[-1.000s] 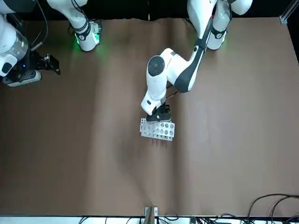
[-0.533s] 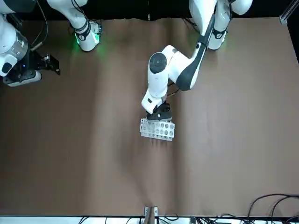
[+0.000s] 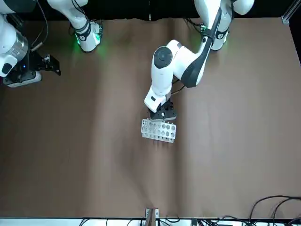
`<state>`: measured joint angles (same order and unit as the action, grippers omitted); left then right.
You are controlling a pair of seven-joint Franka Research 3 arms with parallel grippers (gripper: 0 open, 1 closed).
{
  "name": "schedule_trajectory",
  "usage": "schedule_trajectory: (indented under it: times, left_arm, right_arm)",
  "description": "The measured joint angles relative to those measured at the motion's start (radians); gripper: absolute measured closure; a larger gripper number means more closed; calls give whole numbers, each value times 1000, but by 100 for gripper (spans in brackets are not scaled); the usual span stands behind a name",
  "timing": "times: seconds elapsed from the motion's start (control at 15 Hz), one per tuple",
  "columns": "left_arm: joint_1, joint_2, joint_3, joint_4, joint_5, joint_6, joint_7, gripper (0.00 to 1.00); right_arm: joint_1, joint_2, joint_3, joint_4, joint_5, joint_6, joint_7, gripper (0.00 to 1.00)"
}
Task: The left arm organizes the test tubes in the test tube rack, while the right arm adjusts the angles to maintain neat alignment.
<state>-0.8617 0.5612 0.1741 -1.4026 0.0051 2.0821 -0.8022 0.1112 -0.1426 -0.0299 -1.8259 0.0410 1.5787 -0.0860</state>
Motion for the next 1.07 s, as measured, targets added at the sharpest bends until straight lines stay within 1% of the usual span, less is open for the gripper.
schedule_trajectory:
  times: [0.33,0.67,1.07]
  left_arm:
    - [1,-2,0,0,0,1,0,82]
    - [20,0,0,2,0,40,0,82]
    - [20,17,0,2,0,70,0,82]
  right_arm:
    - [0,0,0,0,0,0,0,0]
    - [0,0,0,0,0,0,0,0]
    - [0,0,0,0,0,0,0,0]
